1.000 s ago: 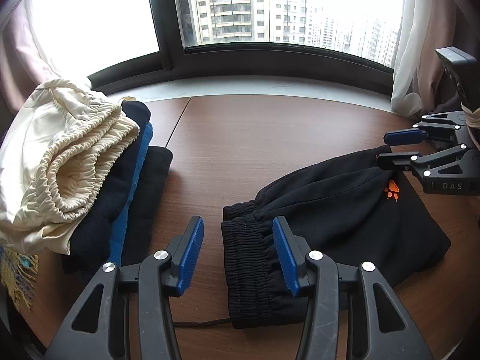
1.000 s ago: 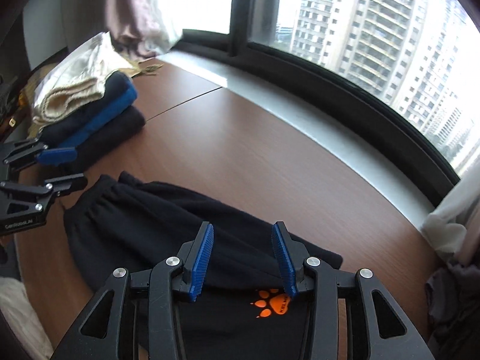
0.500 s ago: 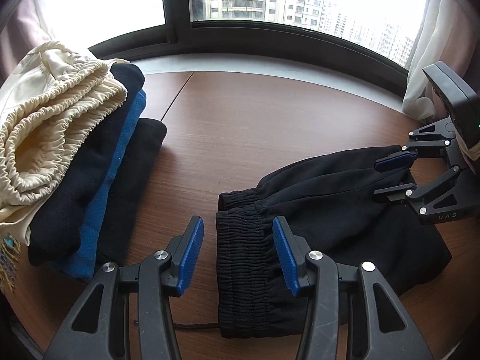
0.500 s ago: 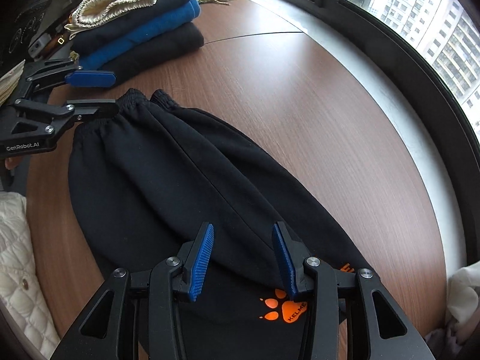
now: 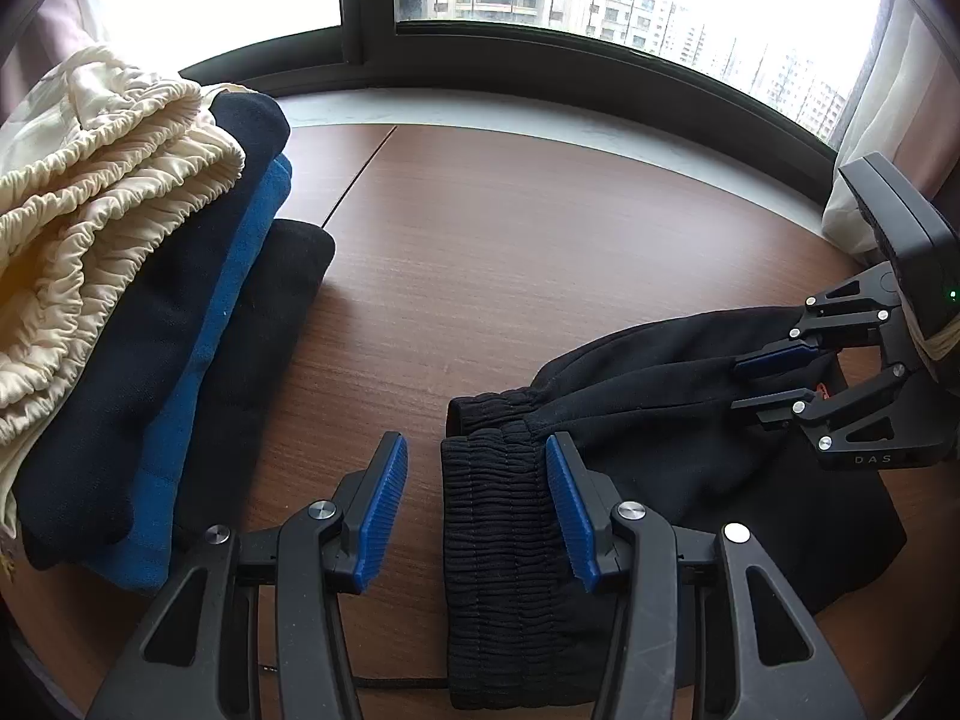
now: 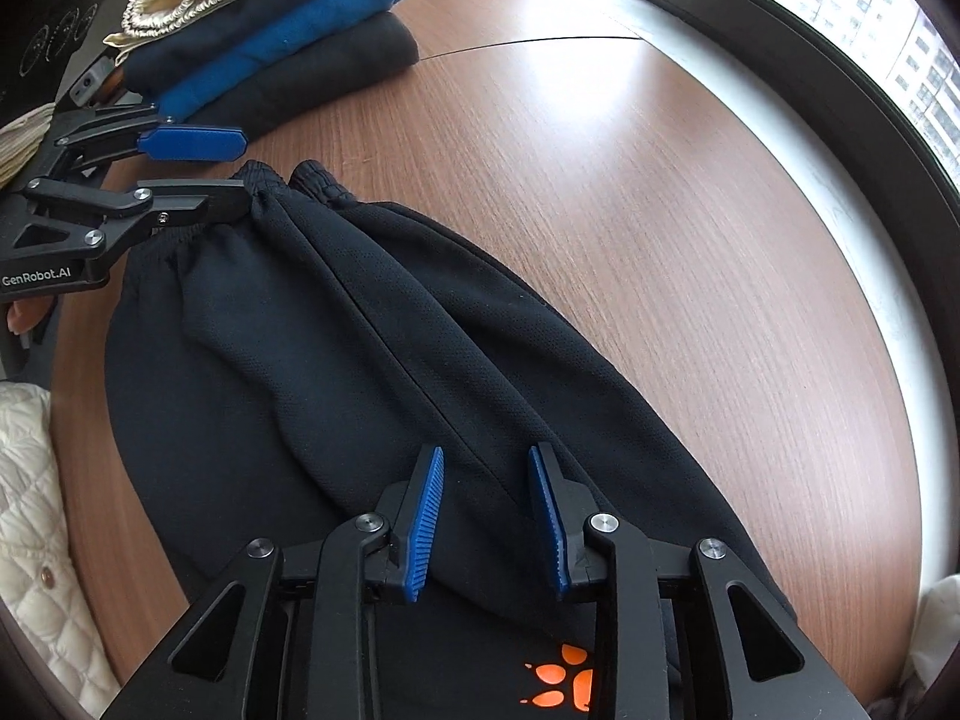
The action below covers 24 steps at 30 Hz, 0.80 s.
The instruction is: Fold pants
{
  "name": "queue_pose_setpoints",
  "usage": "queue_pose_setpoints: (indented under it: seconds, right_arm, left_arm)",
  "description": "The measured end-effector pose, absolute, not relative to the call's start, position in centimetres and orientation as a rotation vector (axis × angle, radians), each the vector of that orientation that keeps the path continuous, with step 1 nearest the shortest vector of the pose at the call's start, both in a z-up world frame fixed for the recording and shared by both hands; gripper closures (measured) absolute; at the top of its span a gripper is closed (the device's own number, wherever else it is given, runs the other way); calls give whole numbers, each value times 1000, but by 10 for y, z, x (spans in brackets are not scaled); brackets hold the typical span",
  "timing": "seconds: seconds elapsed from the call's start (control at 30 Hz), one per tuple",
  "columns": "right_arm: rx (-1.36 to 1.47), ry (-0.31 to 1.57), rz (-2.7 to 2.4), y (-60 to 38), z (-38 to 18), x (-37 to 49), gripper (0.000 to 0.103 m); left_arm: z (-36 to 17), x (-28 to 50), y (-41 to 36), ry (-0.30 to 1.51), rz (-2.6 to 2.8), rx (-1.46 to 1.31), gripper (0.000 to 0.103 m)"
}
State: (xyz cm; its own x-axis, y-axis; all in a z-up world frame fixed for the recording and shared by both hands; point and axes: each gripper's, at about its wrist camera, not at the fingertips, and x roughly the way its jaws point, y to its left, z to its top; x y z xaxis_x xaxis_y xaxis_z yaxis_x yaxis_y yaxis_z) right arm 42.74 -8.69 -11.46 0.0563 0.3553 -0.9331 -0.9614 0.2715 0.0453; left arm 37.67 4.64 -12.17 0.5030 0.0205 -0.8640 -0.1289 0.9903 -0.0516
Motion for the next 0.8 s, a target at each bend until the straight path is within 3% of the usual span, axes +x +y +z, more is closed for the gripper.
queue_pose_setpoints:
  seconds: [0.3,0.8]
  right_arm:
    - [-749,1028,1148,-92,-110,431,96]
    - [-640,926,1057,-101,-70,452,99]
  left_arm:
    - [-121,378,48,1037,94,-113,56]
    - [-112,390,56,976,183,-104,56]
